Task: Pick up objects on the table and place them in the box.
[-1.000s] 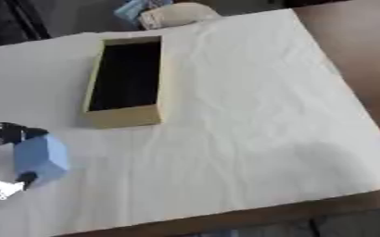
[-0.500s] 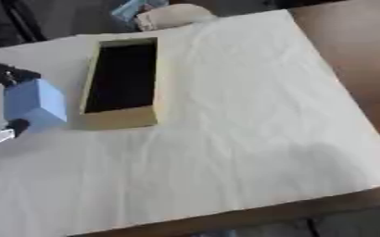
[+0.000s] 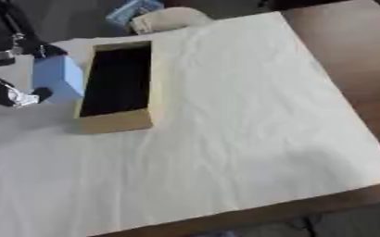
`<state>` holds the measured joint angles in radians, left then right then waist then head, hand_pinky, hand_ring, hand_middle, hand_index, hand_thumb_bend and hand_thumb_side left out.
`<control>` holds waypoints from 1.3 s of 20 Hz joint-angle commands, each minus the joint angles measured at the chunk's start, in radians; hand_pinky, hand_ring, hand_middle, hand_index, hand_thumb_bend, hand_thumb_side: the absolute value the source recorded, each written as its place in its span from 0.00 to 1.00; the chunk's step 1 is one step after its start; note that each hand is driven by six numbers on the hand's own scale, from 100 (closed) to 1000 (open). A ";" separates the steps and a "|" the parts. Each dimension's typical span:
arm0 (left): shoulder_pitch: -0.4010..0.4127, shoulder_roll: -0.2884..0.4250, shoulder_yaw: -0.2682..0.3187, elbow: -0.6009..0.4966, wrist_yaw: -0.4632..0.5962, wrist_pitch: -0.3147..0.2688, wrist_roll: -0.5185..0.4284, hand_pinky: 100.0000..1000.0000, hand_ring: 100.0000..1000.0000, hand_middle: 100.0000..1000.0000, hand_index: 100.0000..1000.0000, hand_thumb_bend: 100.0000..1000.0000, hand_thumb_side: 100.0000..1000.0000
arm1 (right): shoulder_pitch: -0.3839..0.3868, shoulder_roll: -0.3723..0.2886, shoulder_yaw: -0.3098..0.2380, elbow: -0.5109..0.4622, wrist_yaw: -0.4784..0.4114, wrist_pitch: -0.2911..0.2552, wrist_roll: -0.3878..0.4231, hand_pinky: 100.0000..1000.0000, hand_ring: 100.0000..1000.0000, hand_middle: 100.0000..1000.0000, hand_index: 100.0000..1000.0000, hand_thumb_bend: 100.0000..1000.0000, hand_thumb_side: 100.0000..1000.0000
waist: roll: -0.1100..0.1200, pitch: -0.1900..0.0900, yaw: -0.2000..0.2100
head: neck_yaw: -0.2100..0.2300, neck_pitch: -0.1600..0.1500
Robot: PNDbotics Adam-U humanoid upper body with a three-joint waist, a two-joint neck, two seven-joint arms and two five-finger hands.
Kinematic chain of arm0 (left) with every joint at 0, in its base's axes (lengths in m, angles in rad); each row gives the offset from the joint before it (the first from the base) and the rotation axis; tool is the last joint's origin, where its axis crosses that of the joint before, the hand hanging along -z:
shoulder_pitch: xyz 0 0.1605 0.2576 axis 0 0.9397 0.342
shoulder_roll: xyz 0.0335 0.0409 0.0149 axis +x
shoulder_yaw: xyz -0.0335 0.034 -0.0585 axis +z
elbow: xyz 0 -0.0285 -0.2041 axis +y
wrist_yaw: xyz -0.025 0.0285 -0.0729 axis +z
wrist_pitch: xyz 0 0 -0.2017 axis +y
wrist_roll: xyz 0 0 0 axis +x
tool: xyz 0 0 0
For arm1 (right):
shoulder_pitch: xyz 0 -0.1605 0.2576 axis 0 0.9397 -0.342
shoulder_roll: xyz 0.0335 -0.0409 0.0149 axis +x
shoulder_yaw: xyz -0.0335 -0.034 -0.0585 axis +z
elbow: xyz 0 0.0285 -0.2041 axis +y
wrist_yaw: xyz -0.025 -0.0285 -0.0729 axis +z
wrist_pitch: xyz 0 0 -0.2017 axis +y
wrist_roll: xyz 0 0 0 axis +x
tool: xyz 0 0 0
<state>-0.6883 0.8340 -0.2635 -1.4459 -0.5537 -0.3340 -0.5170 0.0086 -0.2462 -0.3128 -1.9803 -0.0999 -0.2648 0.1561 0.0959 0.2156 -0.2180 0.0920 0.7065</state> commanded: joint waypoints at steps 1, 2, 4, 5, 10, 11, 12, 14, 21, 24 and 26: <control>-0.045 -0.028 -0.002 0.069 -0.048 -0.034 0.010 0.75 0.62 0.63 0.90 0.00 0.33 | -0.007 -0.022 0.004 -0.020 -0.009 0.001 0.005 0.83 0.83 0.76 0.83 0.00 0.45 | -0.005 -0.017 -0.003 | 0.009 -0.015; -0.056 -0.045 -0.005 0.090 -0.066 -0.041 0.015 0.75 0.62 0.63 0.90 0.00 0.33 | -0.007 -0.023 0.005 -0.020 -0.010 0.001 0.007 0.83 0.83 0.76 0.83 0.00 0.45 | -0.005 -0.018 -0.004 | 0.009 -0.015; -0.075 -0.075 -0.008 0.129 -0.102 -0.054 0.029 0.74 0.62 0.63 0.90 0.00 0.33 | -0.008 -0.023 0.007 -0.020 -0.013 0.002 0.010 0.83 0.83 0.76 0.83 0.00 0.45 | -0.005 -0.018 -0.007 | 0.011 -0.014; -0.081 -0.092 -0.008 0.148 -0.114 -0.059 0.038 0.74 0.61 0.63 0.90 0.00 0.33 | -0.010 -0.023 0.009 -0.020 -0.015 0.003 0.012 0.83 0.83 0.76 0.83 0.00 0.45 | -0.006 -0.019 -0.010 | 0.013 -0.015; -0.105 -0.151 -0.014 0.217 -0.149 -0.075 0.081 0.74 0.62 0.64 0.90 0.00 0.34 | -0.011 -0.021 0.014 -0.020 -0.020 0.006 0.020 0.83 0.83 0.76 0.83 0.00 0.45 | -0.008 -0.018 -0.016 | 0.015 -0.014; -0.112 -0.163 -0.015 0.229 -0.156 -0.076 0.088 0.74 0.62 0.64 0.90 0.00 0.34 | -0.011 -0.020 0.015 -0.020 -0.021 0.007 0.021 0.83 0.83 0.76 0.83 0.00 0.45 | -0.008 -0.018 -0.017 | 0.016 -0.014; -0.118 -0.173 -0.016 0.240 -0.164 -0.078 0.094 0.74 0.62 0.64 0.90 0.00 0.34 | -0.011 -0.020 0.015 -0.020 -0.022 0.007 0.021 0.83 0.83 0.76 0.83 0.00 0.45 | -0.008 -0.018 -0.018 | 0.015 -0.014; -0.128 -0.189 -0.019 0.256 -0.178 -0.083 0.103 0.74 0.63 0.66 0.91 0.00 0.34 | -0.012 -0.019 0.016 -0.020 -0.023 0.008 0.023 0.84 0.83 0.76 0.83 0.00 0.45 | -0.008 -0.018 -0.021 | 0.014 -0.014; -0.140 -0.211 -0.037 0.263 -0.234 -0.113 0.109 0.77 0.69 0.72 0.93 0.01 0.37 | -0.012 -0.017 0.016 -0.020 -0.025 0.010 0.025 0.84 0.84 0.76 0.83 0.00 0.45 | -0.008 -0.018 -0.027 | 0.014 -0.014; -0.138 -0.209 -0.040 0.256 -0.267 -0.116 0.106 0.80 0.73 0.76 0.94 0.16 0.42 | -0.012 -0.018 0.016 -0.020 -0.025 0.010 0.025 0.84 0.84 0.76 0.83 0.00 0.45 | -0.008 -0.018 -0.027 | 0.012 -0.015; -0.137 -0.204 -0.038 0.246 -0.288 -0.113 0.111 0.81 0.75 0.78 0.95 0.36 0.52 | -0.012 -0.018 0.015 -0.020 -0.025 0.009 0.025 0.84 0.84 0.76 0.83 0.00 0.45 | -0.008 -0.018 -0.026 | 0.011 -0.016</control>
<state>-0.8076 0.6069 -0.3079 -1.1794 -0.8286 -0.4446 -0.4090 0.0008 -0.2460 -0.2953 -1.9803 -0.1174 -0.2525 0.1779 0.0937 0.2149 -0.2447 0.1030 0.7017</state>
